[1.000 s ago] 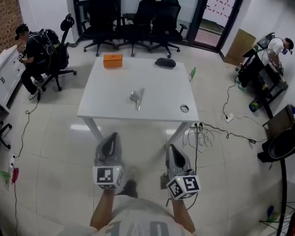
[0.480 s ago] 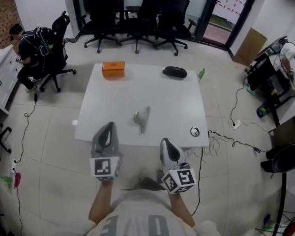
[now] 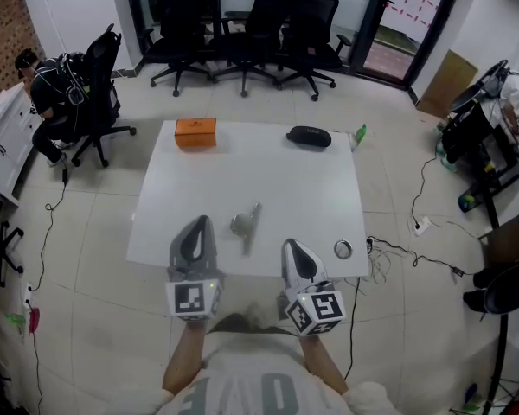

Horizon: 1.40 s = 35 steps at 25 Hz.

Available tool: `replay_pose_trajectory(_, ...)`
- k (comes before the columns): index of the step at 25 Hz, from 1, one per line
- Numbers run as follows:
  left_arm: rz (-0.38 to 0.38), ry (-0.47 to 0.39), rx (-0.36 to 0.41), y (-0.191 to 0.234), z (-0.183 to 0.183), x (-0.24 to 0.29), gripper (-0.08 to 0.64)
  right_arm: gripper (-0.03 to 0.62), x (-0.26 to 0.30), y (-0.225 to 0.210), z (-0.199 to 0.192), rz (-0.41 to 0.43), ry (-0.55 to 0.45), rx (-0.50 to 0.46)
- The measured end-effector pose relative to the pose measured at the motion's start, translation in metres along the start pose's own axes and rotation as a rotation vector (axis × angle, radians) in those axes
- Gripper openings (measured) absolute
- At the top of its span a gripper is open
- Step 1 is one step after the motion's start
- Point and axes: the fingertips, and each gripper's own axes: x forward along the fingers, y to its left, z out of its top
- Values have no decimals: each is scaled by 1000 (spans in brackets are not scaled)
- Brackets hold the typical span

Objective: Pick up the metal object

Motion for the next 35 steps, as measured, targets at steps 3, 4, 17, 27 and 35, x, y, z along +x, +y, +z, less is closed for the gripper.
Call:
replay_pose_trajectory(3,-19,28,-30,-6,-9,9,0,12,14,-6,-9,16,43,9)
replay_pose_trajectory(4,-23,45,-38,-8,-14,8,0,12,17,-2,-11,29,53,11)
replay_pose_trajectory(17,-36,124,-21,6,-54,28,0,286,111,14,-74,327,275,-242)
replay_pose_trajectory(27,-90,232,2,-11,-108,36,0,419,161,6,-176,457,609,-455)
replay_pose_trajectory(35,-70,226,-23,-4,-108,51,0,334,170,-2,-213,444,735,-444)
